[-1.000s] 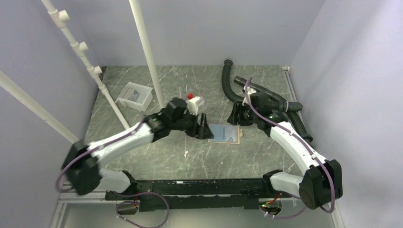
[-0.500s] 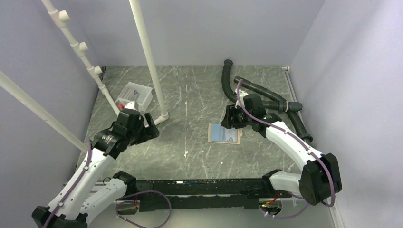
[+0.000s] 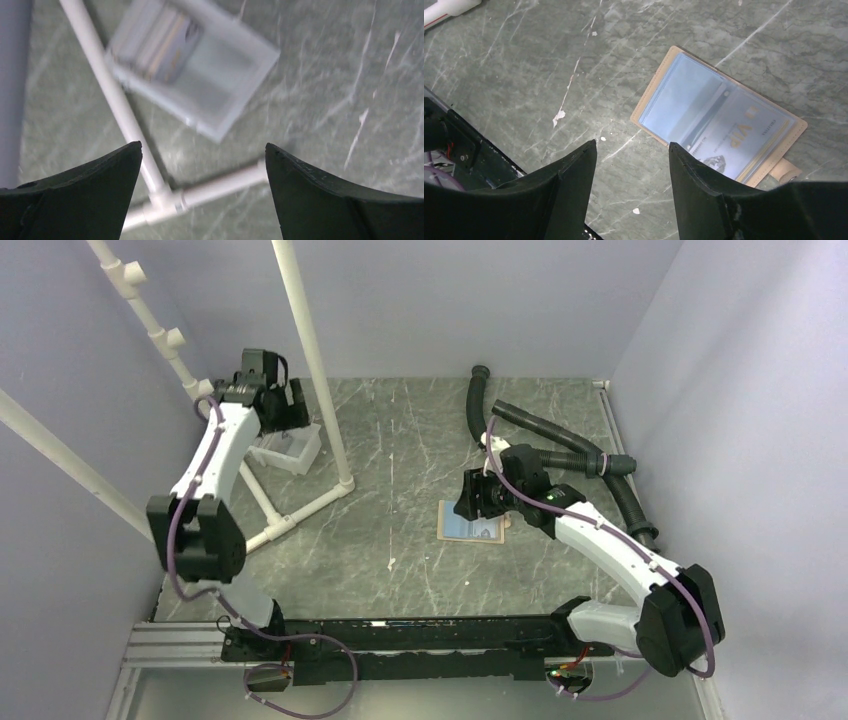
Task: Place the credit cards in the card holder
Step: Pick up the credit card from the storage box.
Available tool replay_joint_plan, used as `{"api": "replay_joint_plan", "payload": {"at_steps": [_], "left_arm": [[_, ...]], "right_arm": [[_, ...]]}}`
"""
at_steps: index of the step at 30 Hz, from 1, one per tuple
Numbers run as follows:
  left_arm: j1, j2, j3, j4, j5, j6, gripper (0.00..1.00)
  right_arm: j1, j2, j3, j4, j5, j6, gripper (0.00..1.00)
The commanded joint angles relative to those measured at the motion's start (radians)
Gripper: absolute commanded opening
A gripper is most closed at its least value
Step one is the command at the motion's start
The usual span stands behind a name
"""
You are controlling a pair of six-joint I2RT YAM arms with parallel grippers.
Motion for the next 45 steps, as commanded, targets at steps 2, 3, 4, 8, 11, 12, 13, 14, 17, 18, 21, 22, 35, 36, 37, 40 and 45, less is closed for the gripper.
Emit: {"api": "replay_joint_plan", "payload": {"at_steps": [2,3,4,8,11,12,13,14,17,18,21,22,35,36,37,40,45], "left_arm": [[0.009,0.213,0.245,0.009,-0.057,0.293,0.99],[0.012,0.251,0.279,0.000,-0.053,0.311,0.99],[0.015,0.285,0.310,-0.012,-0.043,0.329,0.99],[0.039,0.390,0.395,-0.045,-0.007,0.391,0.99],[0.051,0.443,0.423,-0.052,0.009,0.429,0.99],[0.051,0.459,0.434,-0.056,-0.012,0.435,0.99],[0.051,0.476,0.443,-0.060,-0.033,0.442,0.99],[0.051,0.490,0.451,-0.061,-0.050,0.453,0.98],[0.052,0.529,0.463,-0.067,-0.089,0.472,0.99],[0.052,0.539,0.469,-0.067,-0.088,0.472,0.98],[0.052,0.569,0.477,-0.069,-0.096,0.474,0.99],[0.052,0.578,0.483,-0.072,-0.102,0.472,0.99],[0.092,0.673,0.507,-0.054,-0.162,0.458,0.91],[0.091,0.676,0.505,-0.050,-0.164,0.459,0.91],[0.091,0.679,0.506,-0.049,-0.168,0.460,0.91],[0.091,0.690,0.509,-0.051,-0.193,0.459,0.88],[0.092,0.689,0.504,-0.040,-0.210,0.463,0.81]], "right_arm": [[0.032,-0.046,-0.009,0.048,0.034,-0.023,0.58],[0.038,-0.051,-0.008,0.046,0.032,-0.025,0.58],[0.045,-0.055,-0.008,0.048,0.030,-0.027,0.58],[0.068,-0.065,-0.007,0.051,0.026,-0.031,0.58],[0.078,-0.066,-0.011,0.054,0.031,-0.032,0.58],[0.082,-0.067,-0.014,0.056,0.033,-0.033,0.59],[0.082,-0.067,-0.015,0.058,0.034,-0.032,0.59],[0.084,-0.067,-0.017,0.057,0.034,-0.032,0.59],[0.083,-0.064,-0.018,0.060,0.033,-0.032,0.59],[0.084,-0.063,-0.019,0.060,0.035,-0.032,0.59],[0.085,-0.058,-0.015,0.058,0.037,-0.034,0.59],[0.084,-0.056,-0.015,0.058,0.036,-0.034,0.59],[0.085,-0.041,-0.013,0.057,0.037,-0.035,0.59],[0.085,-0.041,-0.012,0.057,0.037,-0.035,0.59],[0.084,-0.039,-0.012,0.057,0.037,-0.035,0.59],[0.085,-0.036,-0.010,0.058,0.036,-0.035,0.59],[0.084,-0.033,-0.008,0.057,0.037,-0.035,0.59]]}}
